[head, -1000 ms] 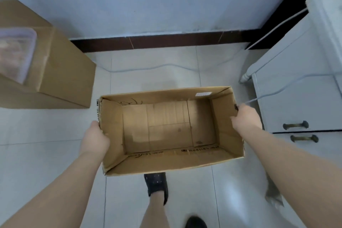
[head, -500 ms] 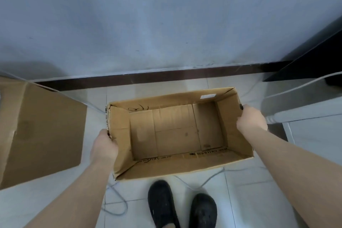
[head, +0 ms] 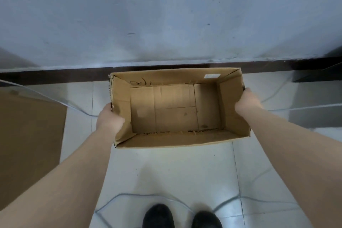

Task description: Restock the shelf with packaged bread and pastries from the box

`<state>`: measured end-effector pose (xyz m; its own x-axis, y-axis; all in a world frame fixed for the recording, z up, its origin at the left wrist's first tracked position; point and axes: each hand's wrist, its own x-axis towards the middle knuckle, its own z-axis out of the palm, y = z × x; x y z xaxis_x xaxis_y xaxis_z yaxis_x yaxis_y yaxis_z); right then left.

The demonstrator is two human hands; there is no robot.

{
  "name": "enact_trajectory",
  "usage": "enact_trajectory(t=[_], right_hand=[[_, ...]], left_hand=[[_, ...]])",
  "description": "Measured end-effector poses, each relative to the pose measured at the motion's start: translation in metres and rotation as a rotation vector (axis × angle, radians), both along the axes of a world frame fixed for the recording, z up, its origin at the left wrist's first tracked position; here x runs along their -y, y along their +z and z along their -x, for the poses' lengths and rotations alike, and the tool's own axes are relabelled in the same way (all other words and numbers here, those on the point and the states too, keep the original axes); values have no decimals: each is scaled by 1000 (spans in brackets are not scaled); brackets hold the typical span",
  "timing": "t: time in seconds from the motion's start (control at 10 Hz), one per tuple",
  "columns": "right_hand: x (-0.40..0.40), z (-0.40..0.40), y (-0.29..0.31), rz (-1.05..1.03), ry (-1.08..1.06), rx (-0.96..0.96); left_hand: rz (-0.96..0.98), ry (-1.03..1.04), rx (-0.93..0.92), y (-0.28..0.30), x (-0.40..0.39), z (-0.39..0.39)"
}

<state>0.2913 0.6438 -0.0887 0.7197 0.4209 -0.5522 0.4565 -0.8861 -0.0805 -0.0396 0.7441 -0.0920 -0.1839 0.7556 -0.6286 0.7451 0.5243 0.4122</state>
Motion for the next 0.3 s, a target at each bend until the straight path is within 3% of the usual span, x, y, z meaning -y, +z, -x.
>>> enact_trajectory(t=[0.1,0.3], right_hand=[[-3,-2,-10,-53,-16,-18],[-1,9,5,-27,-53,-74]], left_hand=[[-69,2,0,-9,0,-7],[42,-119,-26,17,18,-10]])
